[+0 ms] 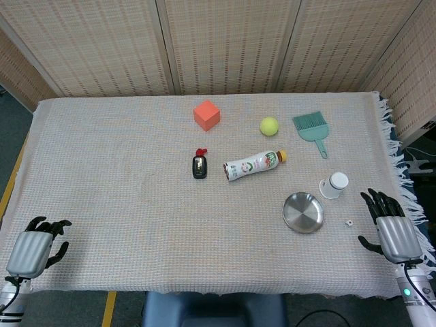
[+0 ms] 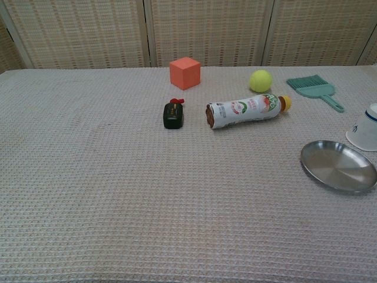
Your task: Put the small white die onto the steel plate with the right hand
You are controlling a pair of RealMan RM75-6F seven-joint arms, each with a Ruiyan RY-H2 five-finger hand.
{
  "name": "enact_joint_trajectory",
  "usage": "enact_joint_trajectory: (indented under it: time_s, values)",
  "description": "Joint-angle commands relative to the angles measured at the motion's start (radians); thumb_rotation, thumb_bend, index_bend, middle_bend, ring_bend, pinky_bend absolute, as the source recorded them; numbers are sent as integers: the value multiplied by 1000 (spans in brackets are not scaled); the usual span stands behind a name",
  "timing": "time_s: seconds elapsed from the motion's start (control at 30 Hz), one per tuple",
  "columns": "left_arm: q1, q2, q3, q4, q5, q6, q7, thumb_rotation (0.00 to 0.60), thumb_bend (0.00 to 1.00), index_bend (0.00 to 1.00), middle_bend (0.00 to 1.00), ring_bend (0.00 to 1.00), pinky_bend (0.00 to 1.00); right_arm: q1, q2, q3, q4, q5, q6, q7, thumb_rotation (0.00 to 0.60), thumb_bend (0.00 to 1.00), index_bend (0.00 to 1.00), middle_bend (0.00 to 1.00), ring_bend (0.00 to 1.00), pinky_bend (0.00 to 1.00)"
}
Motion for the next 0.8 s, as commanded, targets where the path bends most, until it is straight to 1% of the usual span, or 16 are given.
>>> enact_joint_trajectory:
  time_s: [0.03,0.17,0.27,0.37,0.43,0.5,0.53,0.57,0.63,0.7,0.8]
  values:
    - [1,2,1,-3,2,3,2,600,367,333,469,423,226,-7,-3,-2,-2,-9,16,-6,600,85,0,0,0,84]
    - [3,5,-1,-8,2,9,-2,600,368,333,469,423,227,-3,1,-8,-4,-20,4,14,600,84,0,0,0,84]
    - [1,4,-3,-6,0,7,-6,600,368,333,469,423,226,3,-6,-5,14,-34,6,31,600,84,0,0,0,84]
    - [1,3,-1,2,-1,3,-2,600,368,333,469,423,226,5,-26,2,45,-59,32,37,600,85,0,0,0,92]
    - [3,9,4,-4,-5,-4,-1,600,368,333,469,423,226,3,-56,11,84,-93,79,47,600,85,3,18,0,132]
    - [5,16,5,-16,-8,-5,-1,600,367,334,469,423,226,1,-87,15,133,-140,131,70,600,95,59,97,18,229]
    - [5,19,4,-23,-6,0,0,600,367,334,469,423,226,2,-111,18,181,-184,175,96,600,104,116,150,48,293]
    - [5,21,2,-27,-2,6,3,600,367,334,468,423,226,3,-131,21,219,-211,209,118,600,119,205,223,109,388]
    - [6,21,2,-33,7,15,9,600,367,334,469,423,226,5,-168,21,296,-252,258,166,600,129,301,309,195,480]
    - [6,20,3,-34,10,16,12,600,367,333,470,423,226,10,-183,20,338,-266,269,202,600,130,362,380,274,525]
    - [4,18,6,-29,5,3,13,600,367,334,469,423,225,23,-192,19,377,-255,240,225,600,130,414,452,375,595]
